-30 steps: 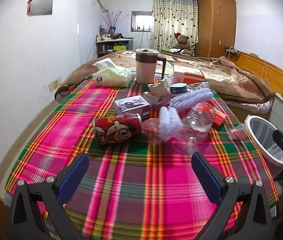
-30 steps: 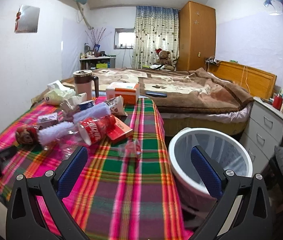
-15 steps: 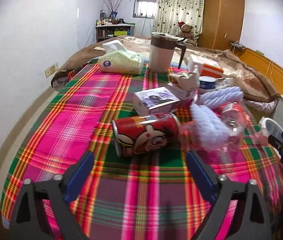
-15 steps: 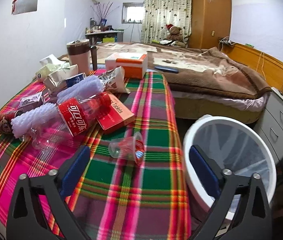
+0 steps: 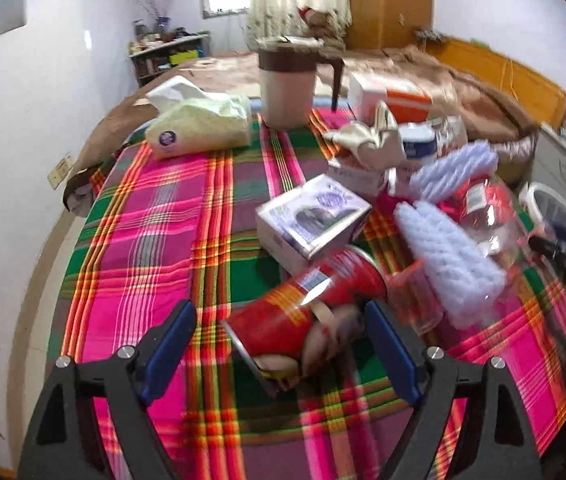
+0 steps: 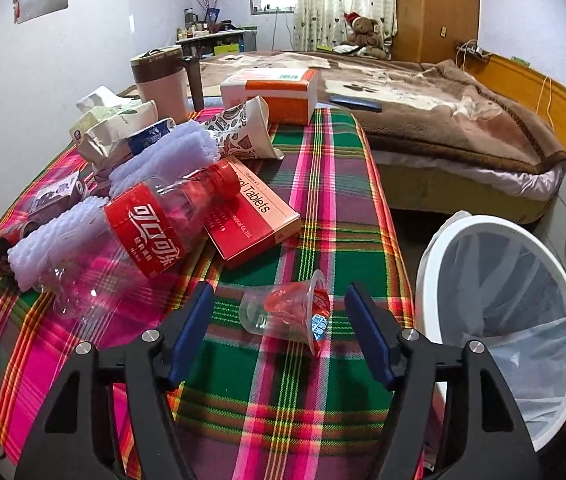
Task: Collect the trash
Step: 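Grasp the clear plastic cup with the right tool while the left tool grasps the red cartoon can, then carry the cup and can over the white wastebasket with both tools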
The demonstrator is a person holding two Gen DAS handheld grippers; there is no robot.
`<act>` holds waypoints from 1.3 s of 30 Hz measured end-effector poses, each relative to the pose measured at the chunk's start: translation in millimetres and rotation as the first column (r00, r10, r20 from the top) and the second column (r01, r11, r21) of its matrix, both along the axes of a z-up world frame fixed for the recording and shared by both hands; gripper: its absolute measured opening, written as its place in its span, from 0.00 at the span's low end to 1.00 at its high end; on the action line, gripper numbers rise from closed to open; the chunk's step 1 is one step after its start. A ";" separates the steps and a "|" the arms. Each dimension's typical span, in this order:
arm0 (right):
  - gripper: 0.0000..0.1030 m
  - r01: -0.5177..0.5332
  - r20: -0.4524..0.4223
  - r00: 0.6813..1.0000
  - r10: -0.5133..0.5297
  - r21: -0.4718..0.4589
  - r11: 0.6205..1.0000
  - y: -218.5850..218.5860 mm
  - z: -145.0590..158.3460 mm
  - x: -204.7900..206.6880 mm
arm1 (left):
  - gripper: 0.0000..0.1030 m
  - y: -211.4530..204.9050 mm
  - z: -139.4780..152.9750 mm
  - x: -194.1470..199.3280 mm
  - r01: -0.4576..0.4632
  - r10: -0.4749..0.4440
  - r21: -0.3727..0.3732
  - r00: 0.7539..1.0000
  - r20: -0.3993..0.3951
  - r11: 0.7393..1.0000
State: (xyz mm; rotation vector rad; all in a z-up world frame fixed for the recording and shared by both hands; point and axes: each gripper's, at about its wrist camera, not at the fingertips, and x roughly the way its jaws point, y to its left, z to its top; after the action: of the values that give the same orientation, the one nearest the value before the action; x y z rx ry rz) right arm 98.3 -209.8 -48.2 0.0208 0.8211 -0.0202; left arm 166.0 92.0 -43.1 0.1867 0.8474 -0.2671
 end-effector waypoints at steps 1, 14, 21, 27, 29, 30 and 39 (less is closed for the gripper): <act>0.67 0.002 -0.006 1.000 -0.002 0.002 1.000 -0.5 -0.6 0.9 | 0.85 -1.4 -1.8 1.1 0.017 -0.017 0.018 1.000 0.000 1.000; 0.57 -0.007 -0.054 0.999 0.009 0.022 1.000 0.7 -8.8 10.6 | 0.82 -13.1 -13.1 19.3 0.150 -0.146 0.048 0.987 -0.072 0.988; 0.48 -0.003 -0.054 0.999 0.006 0.043 0.999 -1.9 -9.5 10.2 | 0.71 -18.5 -14.6 15.8 0.128 -0.124 0.050 0.989 -0.085 0.990; 0.48 -0.005 -0.069 0.998 0.008 0.043 0.999 -1.5 -11.9 12.1 | 0.69 -17.4 -20.6 14.3 0.092 -0.088 0.037 0.991 -0.104 0.995; 0.48 -0.008 -0.063 0.998 0.010 0.041 0.999 -1.6 -10.6 11.6 | 0.67 -15.3 -27.5 15.5 0.076 -0.072 0.025 0.989 -0.126 0.997; 0.48 -0.010 -0.062 0.998 0.012 0.037 0.999 -0.9 -10.4 11.5 | 0.64 -14.0 -27.0 13.5 0.068 -0.067 0.012 0.991 -0.118 0.998; 0.43 -0.018 -0.025 1.000 0.018 0.022 1.000 0.3 -5.0 6.1 | 0.54 -13.0 -21.1 8.5 0.036 -0.040 -0.036 0.994 -0.097 0.999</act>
State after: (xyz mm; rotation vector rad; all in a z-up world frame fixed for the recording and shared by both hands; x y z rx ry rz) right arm 104.4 -209.5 -53.2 0.0335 0.8469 0.0056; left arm 174.5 79.0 -64.2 0.1588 0.9364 -0.3283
